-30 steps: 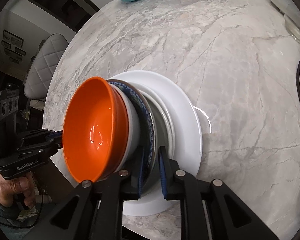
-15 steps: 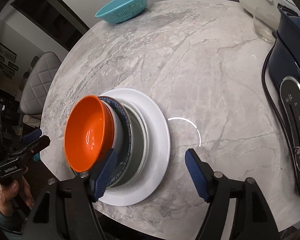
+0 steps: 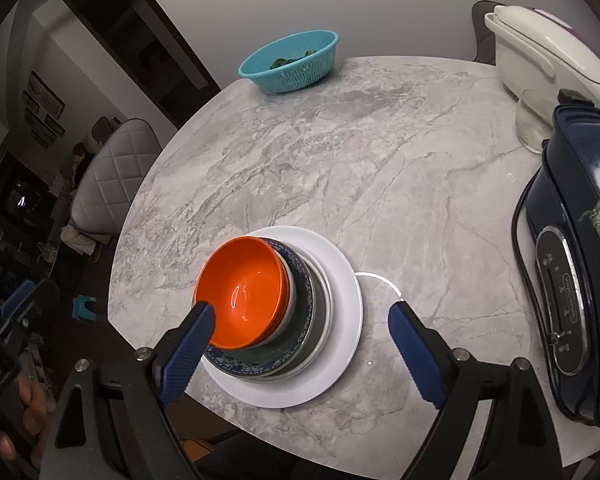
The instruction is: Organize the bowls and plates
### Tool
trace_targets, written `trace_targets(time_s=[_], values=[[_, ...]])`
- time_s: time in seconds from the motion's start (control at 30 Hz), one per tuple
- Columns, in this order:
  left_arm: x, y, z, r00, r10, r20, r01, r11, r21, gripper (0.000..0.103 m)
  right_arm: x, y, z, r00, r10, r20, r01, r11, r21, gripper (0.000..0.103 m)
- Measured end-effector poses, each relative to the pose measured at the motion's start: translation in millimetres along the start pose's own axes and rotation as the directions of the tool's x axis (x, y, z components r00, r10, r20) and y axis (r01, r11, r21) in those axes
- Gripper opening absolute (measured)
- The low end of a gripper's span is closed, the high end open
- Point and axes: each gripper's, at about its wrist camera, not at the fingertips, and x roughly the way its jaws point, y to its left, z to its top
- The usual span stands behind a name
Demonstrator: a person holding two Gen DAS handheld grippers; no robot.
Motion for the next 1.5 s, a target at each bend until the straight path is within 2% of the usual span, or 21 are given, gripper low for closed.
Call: trace_targets(time_s=[0.13,0.27,0.43,0.9,1.5], values=[[7.0,-11.6,2.7,0.997,0.003,-0.073,0.000,1.000,0.031,0.102,-13.5,6.8,0.3,0.998,-0.056,-0.013,0.056,0.998,0.042,0.090],[12.5,-11.1,8.1,0.995,-0.007,-0.097,0.009,1.000,0.025,0.102,-29.9,13.6,-0.8,0.992,-0.122,0.011,0.121,0.991,0.051,0.090],[18.3,-10.9,17.1,0.994,-0.008,-0.108,0.016,0.997,0.073,0.102,-44.9,25.6,-3.2,0.986,-0.161,0.045,0.159,0.986,0.052,0.090],[20.3,-7.6,12.1,0.988,0.007,-0.154,0.006,0.996,0.084,0.102,-48.0,40.2,-9.5,0.979,-0.198,0.047,0.195,0.979,0.061,0.090],[22.1,-11.7,11.3,0.986,0.000,-0.164,0.015,0.996,0.092,0.102,-48.9,39.5,-9.7,0.977,-0.210,0.048,0.207,0.977,0.054,0.090]])
